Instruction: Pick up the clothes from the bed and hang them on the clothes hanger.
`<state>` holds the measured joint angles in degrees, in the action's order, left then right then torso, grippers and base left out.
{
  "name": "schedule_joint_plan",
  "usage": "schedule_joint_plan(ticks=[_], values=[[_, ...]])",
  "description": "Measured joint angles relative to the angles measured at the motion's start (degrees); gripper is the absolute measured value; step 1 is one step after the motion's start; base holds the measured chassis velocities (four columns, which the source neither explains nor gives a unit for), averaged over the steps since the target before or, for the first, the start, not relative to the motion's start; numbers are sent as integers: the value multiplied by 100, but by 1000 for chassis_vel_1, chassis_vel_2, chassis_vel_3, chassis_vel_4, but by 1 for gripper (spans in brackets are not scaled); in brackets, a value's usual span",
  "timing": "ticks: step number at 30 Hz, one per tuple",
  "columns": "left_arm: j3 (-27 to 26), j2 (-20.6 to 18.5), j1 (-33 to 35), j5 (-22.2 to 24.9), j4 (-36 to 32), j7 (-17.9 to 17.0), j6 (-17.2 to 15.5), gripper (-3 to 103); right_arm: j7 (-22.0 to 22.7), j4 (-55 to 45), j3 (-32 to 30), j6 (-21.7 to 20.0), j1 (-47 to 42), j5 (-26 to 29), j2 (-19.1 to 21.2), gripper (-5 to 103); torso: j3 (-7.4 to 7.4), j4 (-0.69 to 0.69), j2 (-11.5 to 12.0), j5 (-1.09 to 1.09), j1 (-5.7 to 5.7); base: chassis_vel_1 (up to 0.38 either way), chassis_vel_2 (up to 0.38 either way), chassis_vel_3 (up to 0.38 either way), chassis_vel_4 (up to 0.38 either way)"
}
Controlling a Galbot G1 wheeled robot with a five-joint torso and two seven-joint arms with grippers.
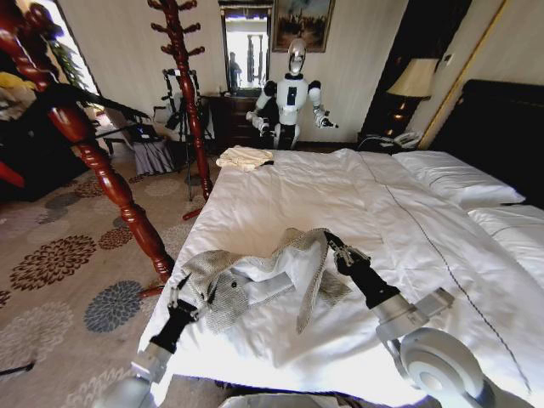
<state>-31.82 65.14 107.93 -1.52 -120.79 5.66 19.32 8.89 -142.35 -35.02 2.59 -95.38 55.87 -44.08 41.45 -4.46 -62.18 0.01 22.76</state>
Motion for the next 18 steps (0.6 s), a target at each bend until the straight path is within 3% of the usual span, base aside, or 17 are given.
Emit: schedule_joint_plan(ticks=[2, 7, 18], values=[[79, 100, 19, -166, 220, -80, 181, 100, -1, 2, 5, -5, 0, -9, 0, 0, 0, 0, 0, -1, 0, 0, 0, 0, 0], [167, 210, -165, -280, 397, -146, 190, 100, -1, 3, 8, -6, -20, -35, -14, 0, 0, -1, 0, 0, 0, 0, 0, 0, 0], [217, 375, -805, -415, 755, -328, -74, 101, -1, -39, -31, -6, -98, -96, 6, 0, 0, -1, 0, 0, 0, 0, 0, 0, 0]])
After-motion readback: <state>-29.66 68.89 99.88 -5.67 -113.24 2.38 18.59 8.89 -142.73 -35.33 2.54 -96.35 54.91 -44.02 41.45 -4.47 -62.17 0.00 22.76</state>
